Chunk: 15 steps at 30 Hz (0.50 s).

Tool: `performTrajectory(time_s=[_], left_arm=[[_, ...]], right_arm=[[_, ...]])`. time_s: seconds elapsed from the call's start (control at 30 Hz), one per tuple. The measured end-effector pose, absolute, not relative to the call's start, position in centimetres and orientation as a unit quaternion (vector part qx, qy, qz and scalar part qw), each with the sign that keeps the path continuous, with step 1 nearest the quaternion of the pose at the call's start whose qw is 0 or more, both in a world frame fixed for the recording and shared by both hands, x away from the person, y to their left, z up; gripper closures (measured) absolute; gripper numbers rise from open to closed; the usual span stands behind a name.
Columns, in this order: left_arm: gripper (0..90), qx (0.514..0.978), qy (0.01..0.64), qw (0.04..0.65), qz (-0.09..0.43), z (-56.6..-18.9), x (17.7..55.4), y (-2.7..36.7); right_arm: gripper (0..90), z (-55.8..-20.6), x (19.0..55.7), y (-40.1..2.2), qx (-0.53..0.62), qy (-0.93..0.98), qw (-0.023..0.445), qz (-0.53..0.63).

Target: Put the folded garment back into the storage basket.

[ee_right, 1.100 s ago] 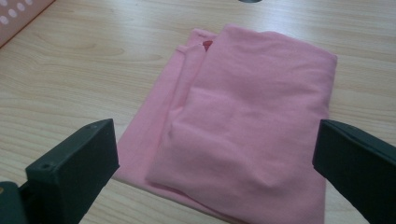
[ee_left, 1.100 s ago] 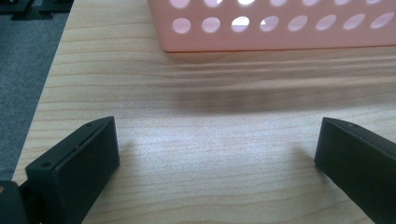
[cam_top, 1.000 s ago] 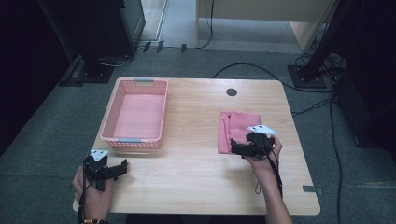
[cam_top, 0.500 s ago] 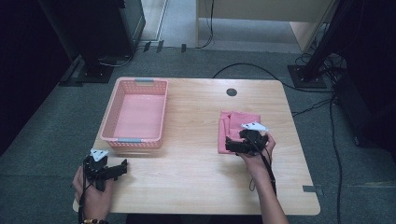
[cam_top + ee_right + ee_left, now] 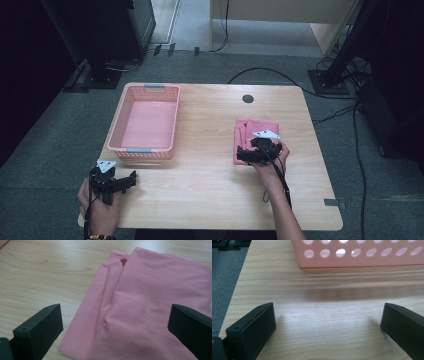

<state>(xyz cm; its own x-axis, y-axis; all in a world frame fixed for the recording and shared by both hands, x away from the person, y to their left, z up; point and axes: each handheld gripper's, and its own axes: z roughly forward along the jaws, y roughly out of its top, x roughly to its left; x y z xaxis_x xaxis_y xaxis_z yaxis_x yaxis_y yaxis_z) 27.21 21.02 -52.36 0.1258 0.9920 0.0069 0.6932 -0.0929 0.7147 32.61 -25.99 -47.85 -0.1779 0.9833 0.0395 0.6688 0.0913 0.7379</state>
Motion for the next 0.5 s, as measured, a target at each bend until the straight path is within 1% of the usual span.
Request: performTrajectory(time_s=[0.5], left_arm=[[0.0,0.692,0.608,0.289,0.259,-52.36,27.21,21.02]], right_arm=[[0.0,-48.90,33.27,-25.38,0.594,0.700,0.250,0.307]])
